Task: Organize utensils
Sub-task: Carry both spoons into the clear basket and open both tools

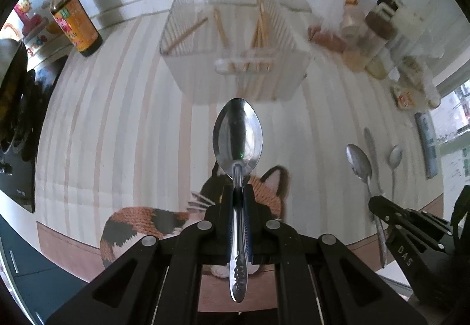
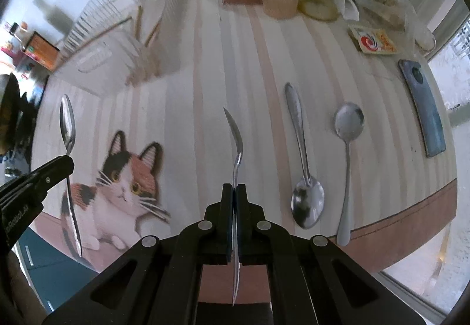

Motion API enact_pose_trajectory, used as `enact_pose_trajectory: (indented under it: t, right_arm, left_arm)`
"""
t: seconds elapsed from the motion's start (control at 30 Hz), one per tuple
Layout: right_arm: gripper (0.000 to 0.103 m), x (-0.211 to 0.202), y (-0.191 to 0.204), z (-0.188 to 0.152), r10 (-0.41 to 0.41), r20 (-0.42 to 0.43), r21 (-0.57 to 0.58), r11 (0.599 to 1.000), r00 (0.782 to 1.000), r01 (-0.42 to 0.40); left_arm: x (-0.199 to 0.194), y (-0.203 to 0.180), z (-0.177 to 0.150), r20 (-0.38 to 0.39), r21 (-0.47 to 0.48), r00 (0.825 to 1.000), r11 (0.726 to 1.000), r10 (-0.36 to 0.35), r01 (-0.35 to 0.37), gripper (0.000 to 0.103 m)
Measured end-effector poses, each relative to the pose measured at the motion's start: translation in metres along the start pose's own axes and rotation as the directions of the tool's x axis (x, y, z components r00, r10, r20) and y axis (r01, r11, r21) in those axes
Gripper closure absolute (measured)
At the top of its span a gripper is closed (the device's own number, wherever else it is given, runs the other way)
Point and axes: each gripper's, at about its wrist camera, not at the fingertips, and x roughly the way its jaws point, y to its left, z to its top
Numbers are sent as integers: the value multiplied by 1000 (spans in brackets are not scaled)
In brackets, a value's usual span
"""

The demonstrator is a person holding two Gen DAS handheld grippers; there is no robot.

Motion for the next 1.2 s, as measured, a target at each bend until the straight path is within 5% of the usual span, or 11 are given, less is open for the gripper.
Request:
enact_pose_trajectory:
  t: [0.33, 0.5, 0.7, 1.0, 1.13, 1.2]
  right_arm:
    - [101, -45, 14, 41, 100, 101, 10, 995, 990, -102]
    - [101, -71, 32, 87, 165, 171, -4, 986, 971, -167]
    - [101, -59, 66, 160, 221, 160, -26, 975, 962, -220]
    - [100, 6, 109, 232, 218, 26, -49, 975, 976, -216]
    - [74, 15, 110, 237, 195, -1, -64, 979, 981, -195]
    - [74, 9, 104, 233, 191, 21, -57, 980, 981, -190]
  left_arm:
    - [-47, 3, 39, 90, -16, 995, 999, -48, 50, 99]
    - [-67, 13, 83, 121, -49, 988, 994, -92, 98, 99]
    - [-42, 31, 159, 27, -95, 982, 977, -189, 191, 99]
    - [25, 55, 227, -117, -139, 984, 983, -133, 116, 98]
    - [25, 66, 232, -114, -143, 989, 987, -90, 73, 96]
    - [17, 71, 227, -68, -144, 996, 989, -50, 40, 87]
